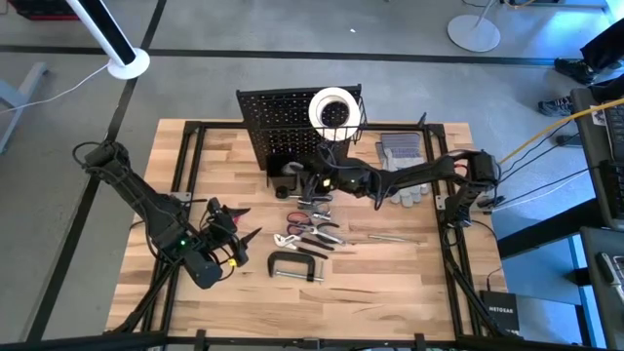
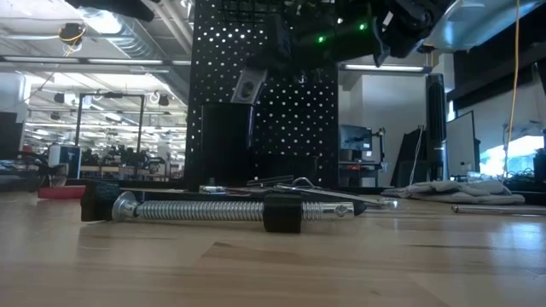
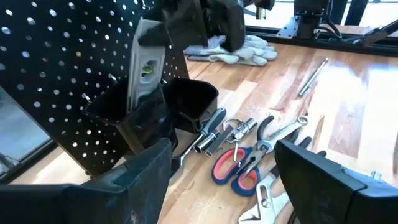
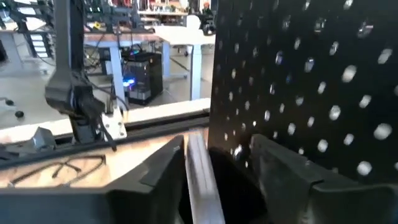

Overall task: Hang tools onto peg board
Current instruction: Put the spirit level into the left bin on the pegboard, then put the joint pliers into the left bin on the pegboard

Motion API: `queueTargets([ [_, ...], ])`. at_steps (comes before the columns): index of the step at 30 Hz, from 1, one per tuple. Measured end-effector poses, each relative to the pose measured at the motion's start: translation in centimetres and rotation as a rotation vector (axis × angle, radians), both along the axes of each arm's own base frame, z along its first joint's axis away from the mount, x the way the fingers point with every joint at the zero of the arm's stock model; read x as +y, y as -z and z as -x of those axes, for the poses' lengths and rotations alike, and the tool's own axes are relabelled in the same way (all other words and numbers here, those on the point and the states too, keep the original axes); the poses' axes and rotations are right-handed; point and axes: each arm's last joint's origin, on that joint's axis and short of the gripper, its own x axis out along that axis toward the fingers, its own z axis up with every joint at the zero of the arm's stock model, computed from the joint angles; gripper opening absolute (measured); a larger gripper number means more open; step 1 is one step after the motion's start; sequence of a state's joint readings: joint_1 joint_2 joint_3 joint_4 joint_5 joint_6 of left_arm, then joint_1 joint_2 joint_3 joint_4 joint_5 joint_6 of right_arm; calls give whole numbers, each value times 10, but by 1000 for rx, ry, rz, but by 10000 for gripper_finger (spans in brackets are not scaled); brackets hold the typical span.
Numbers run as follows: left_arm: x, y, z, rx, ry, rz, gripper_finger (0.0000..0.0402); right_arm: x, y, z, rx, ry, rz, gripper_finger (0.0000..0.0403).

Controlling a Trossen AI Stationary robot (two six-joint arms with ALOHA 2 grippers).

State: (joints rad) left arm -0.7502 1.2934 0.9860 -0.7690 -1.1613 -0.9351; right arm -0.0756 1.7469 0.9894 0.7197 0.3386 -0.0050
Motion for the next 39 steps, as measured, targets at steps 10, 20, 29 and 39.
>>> queueTargets([
  [10, 0, 0, 0, -9, -4, 20, 272, 46, -47, 35, 110, -23, 104, 240],
  [20, -6, 16, -16, 89, 34, 69, 272, 138, -62, 119, 422, -335, -93, 237],
  [29, -2, 40, -62, 316, 283, 312, 272, 182, -21, 136, 497, -332, -39, 237],
  [39, -8, 53, -88, 256, 380, 435, 272, 193, 25, 123, 529, -397, -92, 237],
])
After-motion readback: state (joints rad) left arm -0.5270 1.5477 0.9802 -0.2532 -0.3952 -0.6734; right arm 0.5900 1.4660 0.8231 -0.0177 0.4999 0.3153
